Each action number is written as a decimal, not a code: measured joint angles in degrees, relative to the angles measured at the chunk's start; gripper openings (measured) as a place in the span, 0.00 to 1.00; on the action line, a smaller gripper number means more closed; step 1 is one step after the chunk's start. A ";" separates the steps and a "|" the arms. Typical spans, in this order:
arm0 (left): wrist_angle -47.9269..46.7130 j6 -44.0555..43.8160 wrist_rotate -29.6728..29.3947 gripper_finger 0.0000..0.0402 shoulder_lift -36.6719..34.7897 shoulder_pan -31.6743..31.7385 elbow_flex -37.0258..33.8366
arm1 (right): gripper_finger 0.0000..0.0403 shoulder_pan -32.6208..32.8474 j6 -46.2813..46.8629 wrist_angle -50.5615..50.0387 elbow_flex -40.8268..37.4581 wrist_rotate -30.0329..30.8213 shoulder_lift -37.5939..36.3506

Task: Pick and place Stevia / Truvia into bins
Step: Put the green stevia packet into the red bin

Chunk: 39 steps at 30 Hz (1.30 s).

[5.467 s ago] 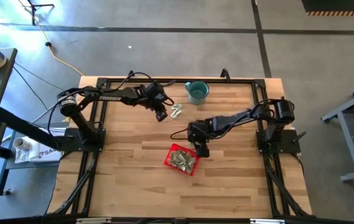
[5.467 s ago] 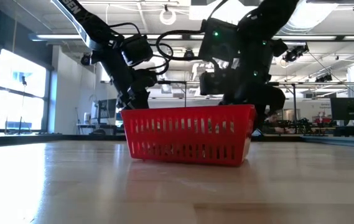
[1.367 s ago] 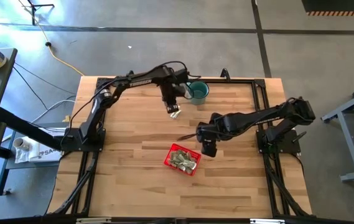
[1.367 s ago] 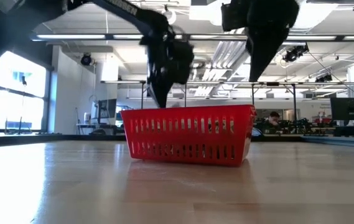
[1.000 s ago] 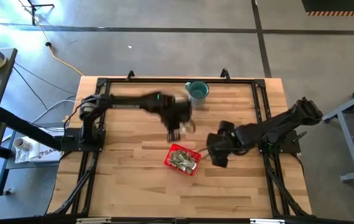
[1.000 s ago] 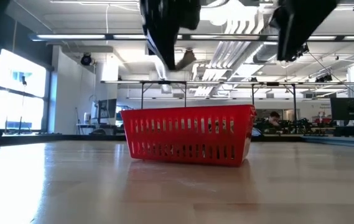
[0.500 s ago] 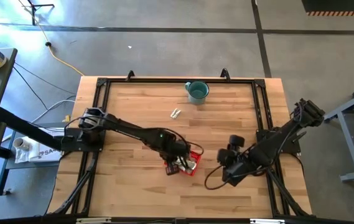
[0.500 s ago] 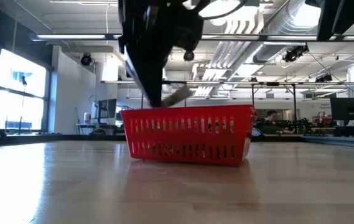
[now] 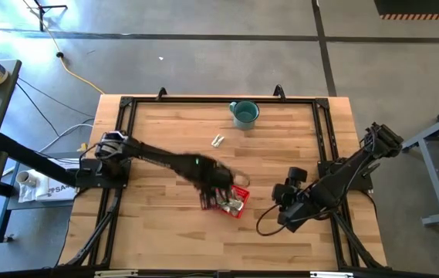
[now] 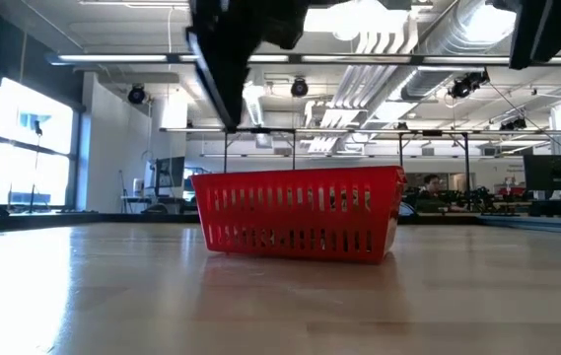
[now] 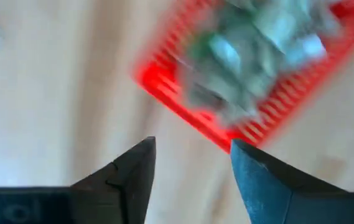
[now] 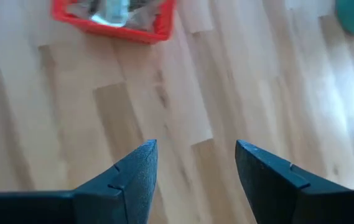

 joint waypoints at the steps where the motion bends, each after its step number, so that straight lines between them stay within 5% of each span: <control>1: -0.96 1.71 -2.29 0.61 -0.52 1.05 1.28 | 0.51 -0.46 -0.21 -0.54 0.02 0.46 0.00; 3: -2.27 5.59 -4.00 0.61 -1.42 4.61 2.37 | 0.52 -2.10 -0.30 -2.30 0.01 0.99 0.02; 10: -0.37 13.40 4.67 0.56 -0.68 25.32 2.53 | 0.51 -8.52 0.69 -4.62 -2.52 0.48 0.00; 15: 4.62 14.73 6.12 0.60 0.58 32.87 2.48 | 0.51 -11.28 2.74 -2.99 -5.02 -1.02 -0.02; 26: 12.33 15.12 7.09 0.77 9.02 34.30 2.49 | 0.51 -15.36 2.91 2.02 -6.56 -2.10 -0.07; 39: 15.69 14.66 5.18 0.65 15.77 35.09 2.47 | 0.51 -15.69 4.33 2.22 -6.56 -1.92 -0.07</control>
